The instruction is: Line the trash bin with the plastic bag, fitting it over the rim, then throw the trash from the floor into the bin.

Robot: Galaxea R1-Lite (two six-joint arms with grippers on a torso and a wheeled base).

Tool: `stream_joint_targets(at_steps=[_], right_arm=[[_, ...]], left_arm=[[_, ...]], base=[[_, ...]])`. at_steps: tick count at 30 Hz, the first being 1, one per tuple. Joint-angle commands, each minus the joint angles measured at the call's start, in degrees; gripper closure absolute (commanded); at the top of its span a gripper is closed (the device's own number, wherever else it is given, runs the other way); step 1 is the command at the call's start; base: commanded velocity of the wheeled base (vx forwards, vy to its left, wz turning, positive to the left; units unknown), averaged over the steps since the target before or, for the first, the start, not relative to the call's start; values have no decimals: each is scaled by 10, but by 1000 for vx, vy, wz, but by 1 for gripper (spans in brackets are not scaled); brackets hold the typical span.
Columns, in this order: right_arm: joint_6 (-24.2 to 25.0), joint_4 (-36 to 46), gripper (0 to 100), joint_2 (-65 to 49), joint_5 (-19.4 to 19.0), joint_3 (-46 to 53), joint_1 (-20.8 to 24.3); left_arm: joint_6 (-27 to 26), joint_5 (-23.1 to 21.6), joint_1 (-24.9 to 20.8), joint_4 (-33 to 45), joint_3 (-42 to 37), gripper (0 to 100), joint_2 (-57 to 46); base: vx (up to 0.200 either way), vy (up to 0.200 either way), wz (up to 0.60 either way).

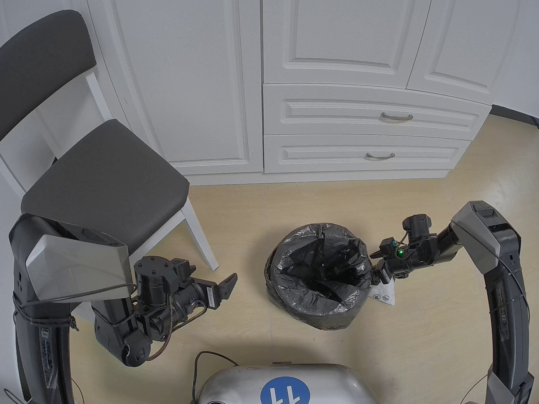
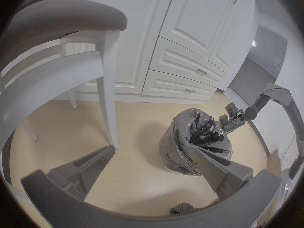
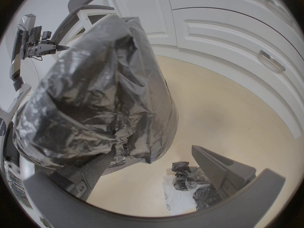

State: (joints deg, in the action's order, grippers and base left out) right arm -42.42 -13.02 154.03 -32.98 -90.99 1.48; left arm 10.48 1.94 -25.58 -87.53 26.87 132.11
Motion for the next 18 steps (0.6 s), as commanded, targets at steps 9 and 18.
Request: stream_joint_targets(at_steps=[9, 18], right_arm=[[2, -59, 0, -128, 24, 136, -41], [4, -98, 0, -274, 29, 255, -47]], left_arm=[[-30, 24, -77, 241, 221, 0, 4], [-28, 98, -105, 291, 293, 0, 41]], base=[[0, 0, 0], [0, 0, 0]])
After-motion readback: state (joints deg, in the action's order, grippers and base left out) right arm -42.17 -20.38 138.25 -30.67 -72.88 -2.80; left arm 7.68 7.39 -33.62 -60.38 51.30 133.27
